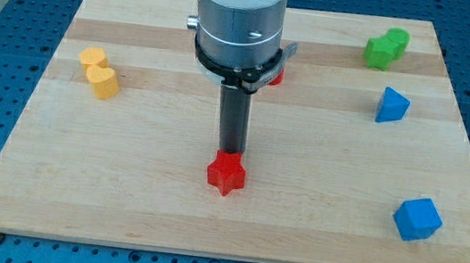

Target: Push the red star to the bottom center

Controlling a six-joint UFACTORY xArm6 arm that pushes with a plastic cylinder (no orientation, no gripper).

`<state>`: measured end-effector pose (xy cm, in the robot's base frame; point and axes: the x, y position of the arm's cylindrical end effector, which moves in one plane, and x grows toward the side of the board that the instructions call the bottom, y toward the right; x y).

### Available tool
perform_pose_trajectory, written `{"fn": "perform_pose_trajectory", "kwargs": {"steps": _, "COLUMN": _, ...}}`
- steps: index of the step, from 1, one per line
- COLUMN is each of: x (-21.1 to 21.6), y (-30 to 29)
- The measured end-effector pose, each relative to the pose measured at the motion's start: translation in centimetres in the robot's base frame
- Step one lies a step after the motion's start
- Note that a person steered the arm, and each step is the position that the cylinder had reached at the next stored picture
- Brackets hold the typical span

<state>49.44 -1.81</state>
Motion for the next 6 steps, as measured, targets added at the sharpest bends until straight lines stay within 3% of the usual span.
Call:
{"fn": "perform_pose_trajectory", "kwargs": {"steps": 1, "x": 2.7, "y": 0.2}}
{"fn": "perform_pose_trajectory", "kwargs": {"steps": 2, "x": 2.7, "y": 0.2}}
{"fn": "perform_pose_trajectory", "kwargs": {"steps": 3, "x": 6.0, "y": 0.0}}
{"fn": "perform_pose_trajectory", "kwargs": {"steps": 4, "x": 5.6, "y": 0.0}}
{"fn": "perform_pose_trajectory", "kwargs": {"steps": 6, "x": -16.2, "y": -5.2}}
